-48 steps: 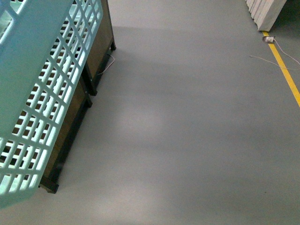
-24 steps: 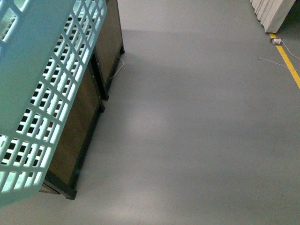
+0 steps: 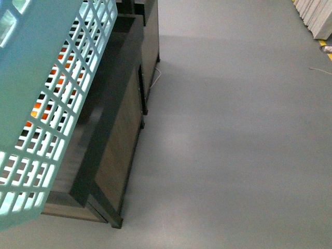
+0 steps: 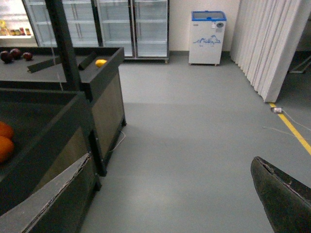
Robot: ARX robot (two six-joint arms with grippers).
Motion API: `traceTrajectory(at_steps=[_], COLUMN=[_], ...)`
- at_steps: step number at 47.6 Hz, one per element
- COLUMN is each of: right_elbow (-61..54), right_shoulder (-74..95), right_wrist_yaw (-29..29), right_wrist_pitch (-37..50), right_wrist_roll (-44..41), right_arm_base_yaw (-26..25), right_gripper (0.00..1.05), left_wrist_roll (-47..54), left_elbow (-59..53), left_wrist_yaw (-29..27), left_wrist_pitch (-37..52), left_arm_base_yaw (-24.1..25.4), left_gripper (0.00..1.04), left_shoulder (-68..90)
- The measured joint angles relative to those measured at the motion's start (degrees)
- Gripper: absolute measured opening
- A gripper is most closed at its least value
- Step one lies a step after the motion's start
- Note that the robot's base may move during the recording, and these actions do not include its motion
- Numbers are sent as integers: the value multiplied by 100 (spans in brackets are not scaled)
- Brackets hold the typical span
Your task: Pick lemon and mango into basket
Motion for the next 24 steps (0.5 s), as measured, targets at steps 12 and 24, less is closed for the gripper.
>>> traceTrajectory(at_steps=[12, 24], right_elbow=[0, 0], right_shoulder=[0, -2], right_wrist_yaw=[0, 7], right_wrist_pitch=[-4, -2], right_wrist_roll=[2, 0], right_arm_base_yaw=[0, 0], right_gripper=[96, 96], left_wrist_roll=[4, 4], left_elbow=[0, 0], left_wrist_yaw=[0, -9], left_wrist_pitch=[-4, -7], left_arm_base_yaw=[0, 4], left_gripper=[5, 5], left_shoulder=[2, 2])
